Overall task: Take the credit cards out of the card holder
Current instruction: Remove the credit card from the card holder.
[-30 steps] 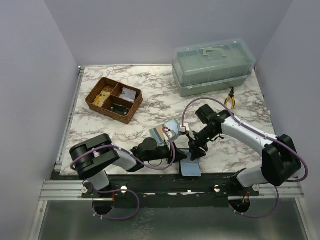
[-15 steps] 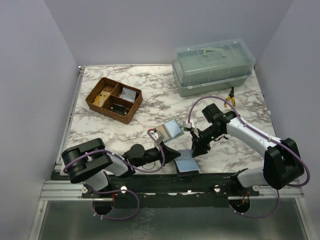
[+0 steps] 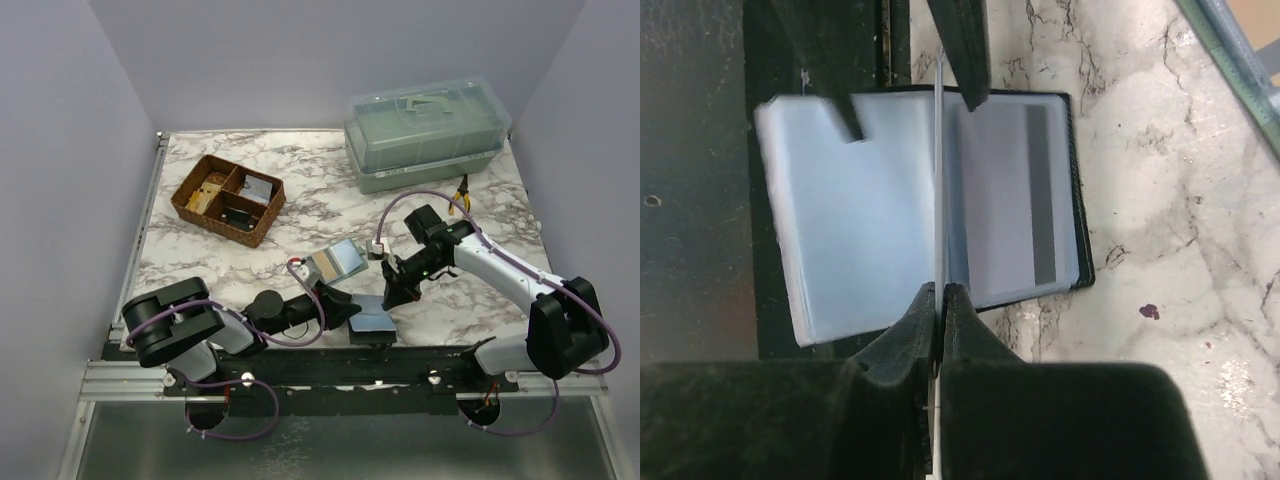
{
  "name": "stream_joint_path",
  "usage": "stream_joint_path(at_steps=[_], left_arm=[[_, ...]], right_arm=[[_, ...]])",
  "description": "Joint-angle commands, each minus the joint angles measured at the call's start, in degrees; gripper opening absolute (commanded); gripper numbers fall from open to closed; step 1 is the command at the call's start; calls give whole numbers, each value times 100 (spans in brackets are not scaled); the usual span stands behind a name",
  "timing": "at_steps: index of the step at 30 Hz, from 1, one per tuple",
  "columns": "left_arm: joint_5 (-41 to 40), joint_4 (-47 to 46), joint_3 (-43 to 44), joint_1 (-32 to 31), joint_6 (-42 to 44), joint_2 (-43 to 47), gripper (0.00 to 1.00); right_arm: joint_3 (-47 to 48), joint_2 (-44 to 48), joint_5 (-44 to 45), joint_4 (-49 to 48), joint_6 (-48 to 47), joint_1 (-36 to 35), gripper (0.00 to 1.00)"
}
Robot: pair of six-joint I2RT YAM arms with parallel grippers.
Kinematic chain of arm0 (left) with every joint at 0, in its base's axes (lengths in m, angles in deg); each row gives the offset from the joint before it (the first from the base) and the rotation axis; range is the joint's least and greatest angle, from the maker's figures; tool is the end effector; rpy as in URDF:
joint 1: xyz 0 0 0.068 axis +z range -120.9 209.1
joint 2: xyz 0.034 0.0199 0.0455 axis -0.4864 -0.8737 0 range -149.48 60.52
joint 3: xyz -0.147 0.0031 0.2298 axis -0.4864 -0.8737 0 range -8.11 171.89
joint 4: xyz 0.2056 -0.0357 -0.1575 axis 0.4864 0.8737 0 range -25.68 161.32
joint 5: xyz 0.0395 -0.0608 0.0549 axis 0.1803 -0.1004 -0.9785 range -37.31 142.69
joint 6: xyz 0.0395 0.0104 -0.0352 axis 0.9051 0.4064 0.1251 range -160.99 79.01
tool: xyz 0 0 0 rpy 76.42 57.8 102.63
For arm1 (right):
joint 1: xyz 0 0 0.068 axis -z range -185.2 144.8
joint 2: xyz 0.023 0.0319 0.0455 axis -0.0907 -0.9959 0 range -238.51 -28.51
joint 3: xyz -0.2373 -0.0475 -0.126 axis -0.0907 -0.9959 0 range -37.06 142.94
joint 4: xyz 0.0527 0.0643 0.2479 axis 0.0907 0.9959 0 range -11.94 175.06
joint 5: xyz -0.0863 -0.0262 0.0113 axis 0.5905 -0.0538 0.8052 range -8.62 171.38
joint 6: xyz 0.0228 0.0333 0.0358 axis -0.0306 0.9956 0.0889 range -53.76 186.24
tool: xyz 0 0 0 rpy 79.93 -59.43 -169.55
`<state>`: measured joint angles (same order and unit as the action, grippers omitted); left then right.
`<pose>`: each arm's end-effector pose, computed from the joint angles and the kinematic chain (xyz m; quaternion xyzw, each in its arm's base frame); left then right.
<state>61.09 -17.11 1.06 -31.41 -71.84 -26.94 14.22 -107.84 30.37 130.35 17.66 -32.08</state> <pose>0.1067 -0.1991 0.1555 0.2270 0.6491 -0.5534 0.4700 0.1942 0.1294 0.2157 -0.5790 0.6891 0.4071 0.1554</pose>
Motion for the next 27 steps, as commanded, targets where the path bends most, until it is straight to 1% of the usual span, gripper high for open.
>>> stream_joint_path(at_steps=[1, 5, 6, 7, 9, 11, 14, 17, 20, 23, 27], left_arm=[[-62, 152, 2, 10, 134, 436, 61], [77, 1722, 183, 88, 588, 1363, 92], [68, 2160, 247, 103, 671, 1613, 98], [70, 2527, 312, 127, 739, 1832, 99], [260, 3050, 412, 236, 913, 2160, 99], [781, 3305, 500, 395, 1129, 2288, 99], [1316, 3500, 675, 452, 1632, 2169, 96], [1624, 3726, 1002, 452, 1921, 1849, 94], [1707, 3739, 1307, 440, 2058, 1521, 92], [1578, 3727, 1490, 393, 2183, 1245, 91], [1505, 3713, 1715, 362, 2237, 797, 82]], right_arm=[[261, 190, 313, 161, -231, 15, 0], [250, 193, 678, 415, -685, 3, 0], [195, 184, 811, 430, -889, -6, 0], [142, 186, 963, 419, -1045, -8, 0], [14, 230, 1196, 336, -1279, -19, 0], [-50, 288, 1298, 301, -1532, -26, 0], [-77, 365, 1259, 291, -1999, -27, 0], [-10, 392, 1129, 364, -2484, -37, 0], [122, 279, 984, 403, -2590, -36, 0], [204, 82, 891, 445, -2628, -44, 0], [226, 29, 832, 394, -2584, -40, 0]])
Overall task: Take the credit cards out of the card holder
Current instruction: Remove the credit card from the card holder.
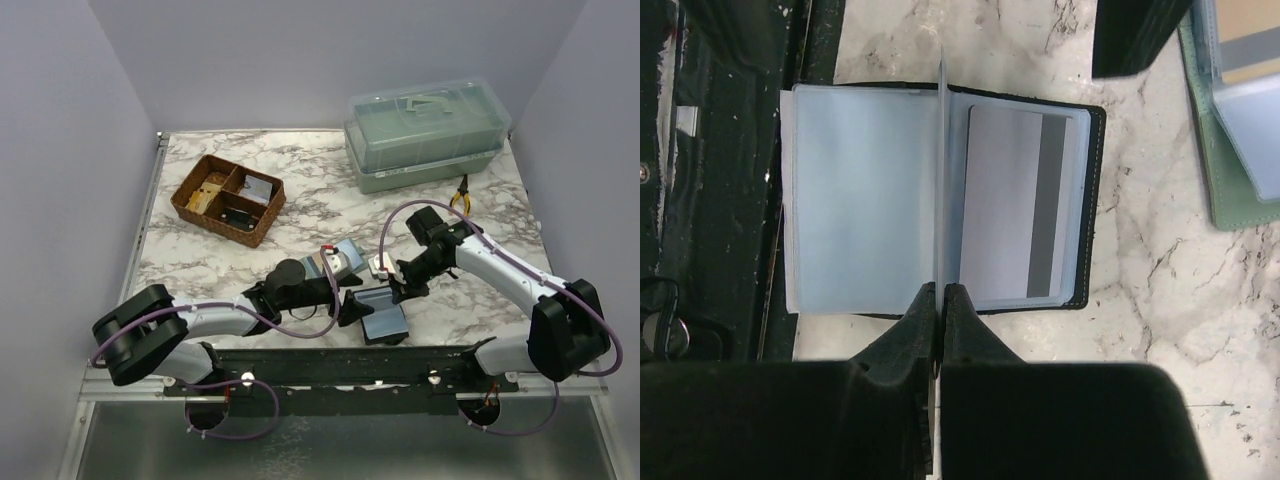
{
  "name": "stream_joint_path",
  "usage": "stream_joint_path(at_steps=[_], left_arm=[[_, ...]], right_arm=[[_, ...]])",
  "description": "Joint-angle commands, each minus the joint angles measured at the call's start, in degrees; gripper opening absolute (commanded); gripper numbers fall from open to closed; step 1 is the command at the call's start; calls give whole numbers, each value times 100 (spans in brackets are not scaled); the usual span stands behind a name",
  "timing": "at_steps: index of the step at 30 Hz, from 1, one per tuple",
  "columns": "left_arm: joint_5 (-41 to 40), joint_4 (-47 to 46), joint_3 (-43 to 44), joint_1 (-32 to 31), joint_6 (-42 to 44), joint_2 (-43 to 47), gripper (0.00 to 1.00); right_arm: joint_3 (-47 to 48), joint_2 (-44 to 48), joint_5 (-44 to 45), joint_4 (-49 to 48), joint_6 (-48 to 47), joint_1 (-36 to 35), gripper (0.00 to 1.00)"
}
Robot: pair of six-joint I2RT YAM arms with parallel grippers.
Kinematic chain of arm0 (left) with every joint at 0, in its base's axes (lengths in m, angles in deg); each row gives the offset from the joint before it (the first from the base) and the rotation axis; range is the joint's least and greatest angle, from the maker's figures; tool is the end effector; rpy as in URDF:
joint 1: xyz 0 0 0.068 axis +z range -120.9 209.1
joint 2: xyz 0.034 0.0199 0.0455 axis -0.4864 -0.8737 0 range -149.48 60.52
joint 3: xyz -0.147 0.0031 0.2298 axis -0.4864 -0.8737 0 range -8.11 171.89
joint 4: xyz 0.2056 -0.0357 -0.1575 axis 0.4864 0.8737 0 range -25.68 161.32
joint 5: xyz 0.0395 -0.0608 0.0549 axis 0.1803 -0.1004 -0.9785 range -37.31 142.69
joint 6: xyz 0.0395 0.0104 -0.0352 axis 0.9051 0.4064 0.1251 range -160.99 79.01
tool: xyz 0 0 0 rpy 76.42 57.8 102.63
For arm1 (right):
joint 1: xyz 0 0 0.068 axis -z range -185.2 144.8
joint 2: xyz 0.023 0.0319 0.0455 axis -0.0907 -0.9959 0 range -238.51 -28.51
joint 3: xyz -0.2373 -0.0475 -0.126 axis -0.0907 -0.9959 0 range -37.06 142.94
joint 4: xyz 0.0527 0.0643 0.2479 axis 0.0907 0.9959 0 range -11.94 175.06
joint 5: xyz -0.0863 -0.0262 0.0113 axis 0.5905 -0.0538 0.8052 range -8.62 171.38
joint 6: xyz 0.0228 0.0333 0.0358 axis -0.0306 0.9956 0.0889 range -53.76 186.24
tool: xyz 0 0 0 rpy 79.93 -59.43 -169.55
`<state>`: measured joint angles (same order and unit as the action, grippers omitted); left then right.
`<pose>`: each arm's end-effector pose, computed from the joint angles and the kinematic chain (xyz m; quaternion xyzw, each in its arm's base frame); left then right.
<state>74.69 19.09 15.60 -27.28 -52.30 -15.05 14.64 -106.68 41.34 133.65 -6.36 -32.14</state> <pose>0.1323 -0.2231 0.2012 0.3982 0.6284 -0.4820 0.4628 0.1911 0.1227 0.2161 -0.7309 0.5873 0.2895 0.1925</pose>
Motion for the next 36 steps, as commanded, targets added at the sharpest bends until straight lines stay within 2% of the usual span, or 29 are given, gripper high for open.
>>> stream_joint_path(at_steps=[1, 8, 12, 16, 18, 19, 22, 25, 27, 30, 36], left_arm=[[175, 87, 298, -49, 271, -502, 79], [427, -253, 424, -87, 15, -1095, 69], [445, -293, 552, -95, -101, -1317, 53], [480, -293, 670, -99, -223, -1508, 28], [452, -293, 696, -93, -271, -1551, 7], [384, -293, 690, -94, -320, -1550, 0], [24, -293, 588, -125, -481, -1428, 0], [-565, -409, 322, -212, -510, -1128, 0], [-956, -586, 139, -310, -533, -903, 0], [-1617, -666, 66, -571, -524, -642, 0], [-3229, -1137, -22, -983, -790, -546, 0]], right_arm=[[205, -90, -275, 76, -158, -39, 0], [267, -93, -310, 48, -28, -39, 0], [192, -16, -457, -18, 8, -40, 1], [157, 7, -488, -43, 79, -40, 3], [122, 48, -520, -60, 147, -39, 6], [102, 85, -523, -102, 233, -38, 12], [47, 327, -396, -514, 1017, -39, 42], [-78, 682, -261, -1067, 2200, 57, 62], [-104, 846, -318, -1321, 2767, 135, 68], [-17, 821, -526, -1517, 3573, 359, 70], [164, 593, -1595, -1745, 4974, 1539, 75]])
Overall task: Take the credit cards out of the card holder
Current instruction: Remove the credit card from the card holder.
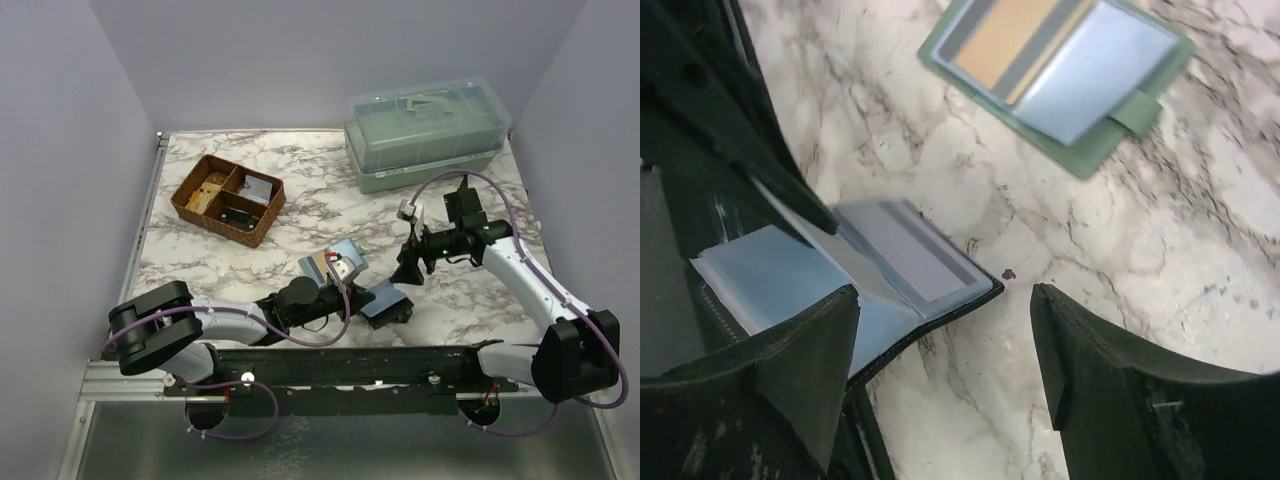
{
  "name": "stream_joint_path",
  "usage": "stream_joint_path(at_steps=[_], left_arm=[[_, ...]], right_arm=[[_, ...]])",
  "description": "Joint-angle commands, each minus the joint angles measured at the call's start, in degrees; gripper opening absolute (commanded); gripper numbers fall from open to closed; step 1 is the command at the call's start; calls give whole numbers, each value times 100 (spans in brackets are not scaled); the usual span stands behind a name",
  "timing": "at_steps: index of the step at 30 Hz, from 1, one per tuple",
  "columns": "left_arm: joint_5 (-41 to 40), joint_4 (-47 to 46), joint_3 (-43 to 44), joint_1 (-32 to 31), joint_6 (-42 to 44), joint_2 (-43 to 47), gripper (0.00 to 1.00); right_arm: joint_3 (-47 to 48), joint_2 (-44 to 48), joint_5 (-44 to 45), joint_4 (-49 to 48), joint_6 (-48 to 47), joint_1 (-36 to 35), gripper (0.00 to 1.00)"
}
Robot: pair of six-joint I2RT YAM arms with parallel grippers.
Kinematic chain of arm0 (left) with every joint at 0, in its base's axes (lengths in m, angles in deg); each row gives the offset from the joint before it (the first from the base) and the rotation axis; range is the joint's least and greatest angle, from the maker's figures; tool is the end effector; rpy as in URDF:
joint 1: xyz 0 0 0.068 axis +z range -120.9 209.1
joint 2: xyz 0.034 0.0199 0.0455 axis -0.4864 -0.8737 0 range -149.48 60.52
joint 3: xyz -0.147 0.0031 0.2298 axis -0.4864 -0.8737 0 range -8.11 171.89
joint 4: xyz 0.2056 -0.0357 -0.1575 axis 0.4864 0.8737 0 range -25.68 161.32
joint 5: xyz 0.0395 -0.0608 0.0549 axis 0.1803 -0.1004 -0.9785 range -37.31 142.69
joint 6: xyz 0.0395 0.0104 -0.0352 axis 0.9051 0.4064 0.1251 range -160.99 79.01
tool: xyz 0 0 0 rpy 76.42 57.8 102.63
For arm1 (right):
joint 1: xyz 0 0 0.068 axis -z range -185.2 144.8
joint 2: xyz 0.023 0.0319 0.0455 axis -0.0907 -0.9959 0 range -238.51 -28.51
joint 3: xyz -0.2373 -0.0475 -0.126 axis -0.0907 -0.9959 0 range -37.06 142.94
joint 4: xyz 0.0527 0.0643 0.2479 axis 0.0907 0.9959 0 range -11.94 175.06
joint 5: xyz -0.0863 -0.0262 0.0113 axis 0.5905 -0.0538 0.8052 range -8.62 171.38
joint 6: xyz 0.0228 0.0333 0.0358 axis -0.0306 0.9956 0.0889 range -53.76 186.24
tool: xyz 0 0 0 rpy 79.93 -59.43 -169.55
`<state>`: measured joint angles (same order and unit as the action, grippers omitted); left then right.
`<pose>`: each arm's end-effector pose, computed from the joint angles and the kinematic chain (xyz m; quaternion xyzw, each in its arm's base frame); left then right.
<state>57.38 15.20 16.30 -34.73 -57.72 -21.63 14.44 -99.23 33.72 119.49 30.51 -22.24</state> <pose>0.1181 -0.2469 0.1835 0.3272 0.6838 -0.4448 0.4769 0.2141 0.0931 0.2533 -0.4849 0.7473 0.3480 0.2922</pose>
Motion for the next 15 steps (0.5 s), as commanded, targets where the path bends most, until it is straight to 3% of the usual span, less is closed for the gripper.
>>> stream_joint_path(at_steps=[1, 6, 15], left_arm=[[-1729, -857, -95, -299, -300, 47, 0], [-2667, -1030, 100, -597, -149, -271, 0], [-3184, -1113, 418, -825, 583, -553, 0]], right_arm=[[185, -208, -912, -321, 1413, 642, 75], [109, -486, -1314, -372, 1761, 1059, 77], [314, -1007, -1863, 26, 1377, 1071, 76]])
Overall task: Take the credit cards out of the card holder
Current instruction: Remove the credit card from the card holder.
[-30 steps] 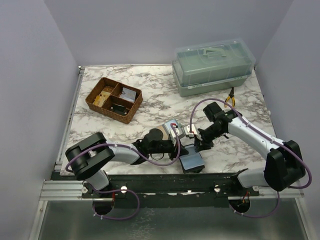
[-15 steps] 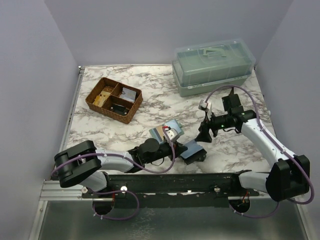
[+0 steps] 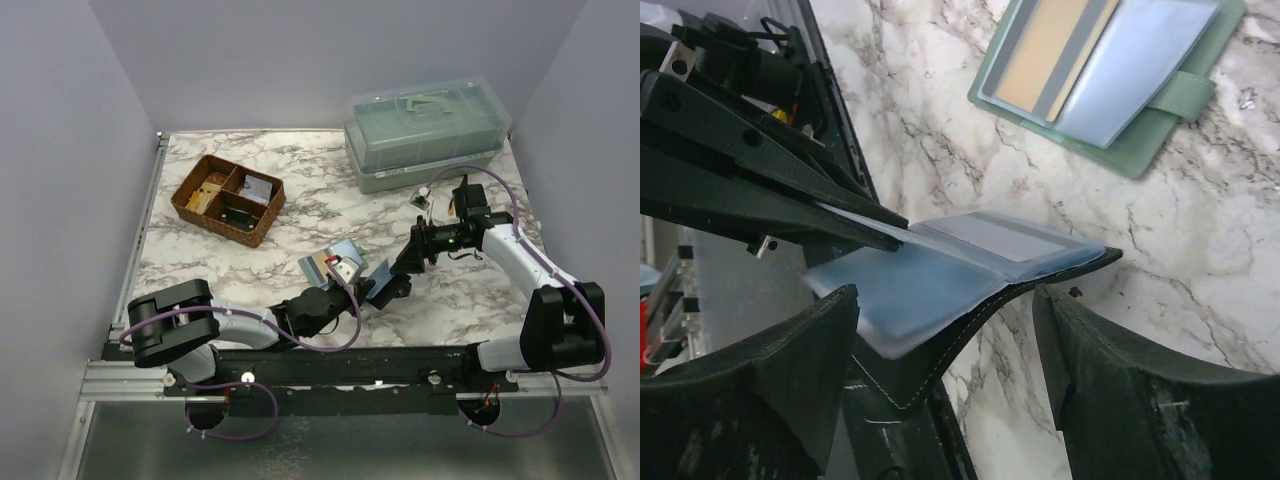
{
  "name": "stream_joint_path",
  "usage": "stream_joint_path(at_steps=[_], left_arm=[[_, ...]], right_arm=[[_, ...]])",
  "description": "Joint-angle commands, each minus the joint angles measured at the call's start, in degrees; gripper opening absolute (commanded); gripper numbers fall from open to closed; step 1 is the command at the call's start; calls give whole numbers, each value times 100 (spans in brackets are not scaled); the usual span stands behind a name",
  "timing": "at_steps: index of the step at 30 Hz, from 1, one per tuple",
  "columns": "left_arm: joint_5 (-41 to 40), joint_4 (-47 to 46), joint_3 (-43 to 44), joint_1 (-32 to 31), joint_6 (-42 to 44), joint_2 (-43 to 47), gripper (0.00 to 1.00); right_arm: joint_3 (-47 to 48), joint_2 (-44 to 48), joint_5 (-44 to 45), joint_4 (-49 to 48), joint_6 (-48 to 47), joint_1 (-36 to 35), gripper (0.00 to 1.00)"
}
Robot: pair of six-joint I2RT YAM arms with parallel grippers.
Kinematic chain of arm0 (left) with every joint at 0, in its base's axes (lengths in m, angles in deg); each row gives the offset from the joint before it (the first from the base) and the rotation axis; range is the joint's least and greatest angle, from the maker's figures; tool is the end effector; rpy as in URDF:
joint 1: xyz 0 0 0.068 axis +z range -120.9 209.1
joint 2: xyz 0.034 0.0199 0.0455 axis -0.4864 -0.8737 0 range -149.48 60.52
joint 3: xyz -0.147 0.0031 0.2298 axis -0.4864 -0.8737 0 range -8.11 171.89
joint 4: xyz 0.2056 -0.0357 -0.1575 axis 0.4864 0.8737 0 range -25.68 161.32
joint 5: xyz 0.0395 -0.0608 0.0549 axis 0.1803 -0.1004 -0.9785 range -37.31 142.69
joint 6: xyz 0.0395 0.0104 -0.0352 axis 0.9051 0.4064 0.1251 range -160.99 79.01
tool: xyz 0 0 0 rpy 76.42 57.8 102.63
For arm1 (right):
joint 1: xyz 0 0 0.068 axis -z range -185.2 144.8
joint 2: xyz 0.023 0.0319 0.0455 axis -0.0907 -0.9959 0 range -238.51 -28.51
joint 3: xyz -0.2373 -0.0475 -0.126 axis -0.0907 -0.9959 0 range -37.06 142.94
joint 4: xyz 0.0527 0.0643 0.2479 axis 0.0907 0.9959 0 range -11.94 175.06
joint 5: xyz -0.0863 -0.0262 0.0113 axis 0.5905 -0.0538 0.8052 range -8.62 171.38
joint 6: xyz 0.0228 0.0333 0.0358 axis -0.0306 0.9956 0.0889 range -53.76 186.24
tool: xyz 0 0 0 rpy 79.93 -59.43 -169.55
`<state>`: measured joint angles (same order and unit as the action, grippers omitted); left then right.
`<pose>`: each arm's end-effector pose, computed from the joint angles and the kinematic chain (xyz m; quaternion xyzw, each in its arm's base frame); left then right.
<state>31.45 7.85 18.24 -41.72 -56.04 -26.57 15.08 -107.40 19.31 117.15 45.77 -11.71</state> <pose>0.1060 -0.2655 0.1848 0.2262 0.6954 -0.3566 0.5815 0.2469 0.0598 0.2331 -0.3004 0.7896 0.4786 0.2393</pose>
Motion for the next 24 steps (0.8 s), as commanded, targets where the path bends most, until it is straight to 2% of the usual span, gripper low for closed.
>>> stream_joint_path(at_steps=[1, 14, 20, 24], left_arm=[[-647, -382, 241, -146, 464, -60, 0], [-1899, -417, 790, -607, 1024, -717, 0], [-2389, -415, 1037, -755, 1352, -1083, 0], [-2474, -422, 1121, -797, 1425, -1236, 0]], right_arm=[[295, -261, -406, 325, -207, 17, 75], [528, -955, 580, 308, 19, 17, 59], [713, -955, -416, 669, -231, 17, 73], [776, -1203, -509, 670, -104, 17, 79]])
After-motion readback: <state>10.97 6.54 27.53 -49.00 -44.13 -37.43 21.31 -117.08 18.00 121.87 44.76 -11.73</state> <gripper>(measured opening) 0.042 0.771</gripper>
